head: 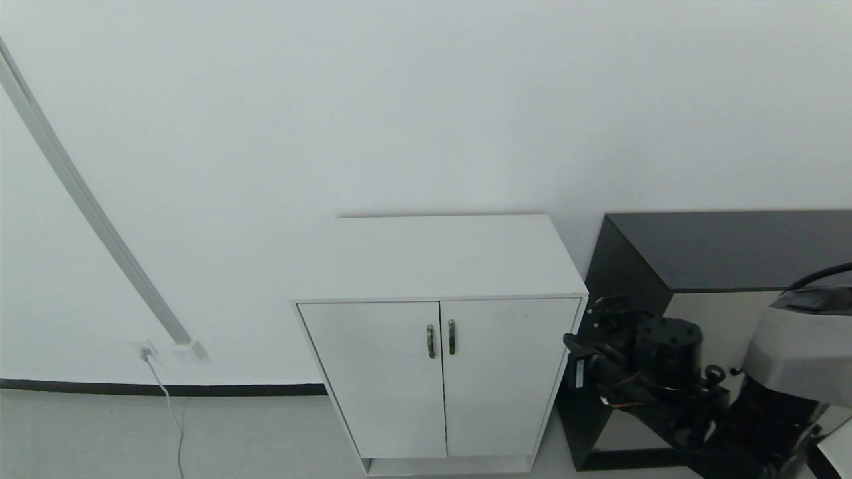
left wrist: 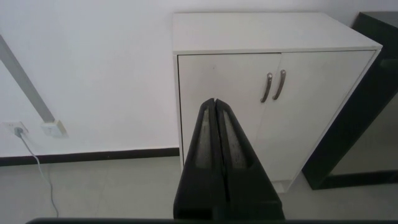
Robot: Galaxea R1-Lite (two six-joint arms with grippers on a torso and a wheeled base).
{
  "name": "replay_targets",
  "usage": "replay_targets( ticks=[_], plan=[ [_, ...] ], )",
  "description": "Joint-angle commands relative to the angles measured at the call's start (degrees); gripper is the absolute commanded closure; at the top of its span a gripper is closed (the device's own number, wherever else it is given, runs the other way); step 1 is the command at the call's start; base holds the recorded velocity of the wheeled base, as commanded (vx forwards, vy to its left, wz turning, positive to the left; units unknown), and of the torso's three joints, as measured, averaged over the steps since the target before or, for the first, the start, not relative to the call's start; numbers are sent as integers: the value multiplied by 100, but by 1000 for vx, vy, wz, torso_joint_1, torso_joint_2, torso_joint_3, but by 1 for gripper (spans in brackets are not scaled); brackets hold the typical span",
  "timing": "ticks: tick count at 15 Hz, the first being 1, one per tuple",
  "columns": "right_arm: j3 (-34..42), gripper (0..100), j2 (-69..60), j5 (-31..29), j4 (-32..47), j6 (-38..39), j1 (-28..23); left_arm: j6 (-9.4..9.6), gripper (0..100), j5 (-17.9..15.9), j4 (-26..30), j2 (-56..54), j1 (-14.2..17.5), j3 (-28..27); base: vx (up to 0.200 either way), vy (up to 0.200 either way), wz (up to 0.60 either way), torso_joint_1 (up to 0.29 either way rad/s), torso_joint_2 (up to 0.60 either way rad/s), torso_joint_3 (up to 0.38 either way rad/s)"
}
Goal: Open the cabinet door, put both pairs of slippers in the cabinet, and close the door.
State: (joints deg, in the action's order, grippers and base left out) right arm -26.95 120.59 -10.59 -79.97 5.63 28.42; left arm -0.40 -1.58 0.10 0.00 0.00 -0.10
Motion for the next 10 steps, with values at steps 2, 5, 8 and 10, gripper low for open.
replay_targets(
  ticks=[2, 5, 8, 10],
  plan=[
    [1113, 100, -1222, -470, -63, -27, -539, -4, 100, 0, -1, 0, 0, 10, 0, 0, 0, 0, 0, 0],
    [1834, 100, -1916, -505, -63, -27, -899, -4, 100, 0, -1, 0, 0, 1, 0, 0, 0, 0, 0, 0],
    [2476, 100, -2663, -505, -54, -159, -1075, -4, 100, 0, -1, 0, 0, 1, 0, 0, 0, 0, 0, 0],
    [2695, 100, -3103, -514, 122, -194, -1128, -4, 100, 0, -1, 0, 0, 1, 0, 0, 0, 0, 0, 0]
  ],
)
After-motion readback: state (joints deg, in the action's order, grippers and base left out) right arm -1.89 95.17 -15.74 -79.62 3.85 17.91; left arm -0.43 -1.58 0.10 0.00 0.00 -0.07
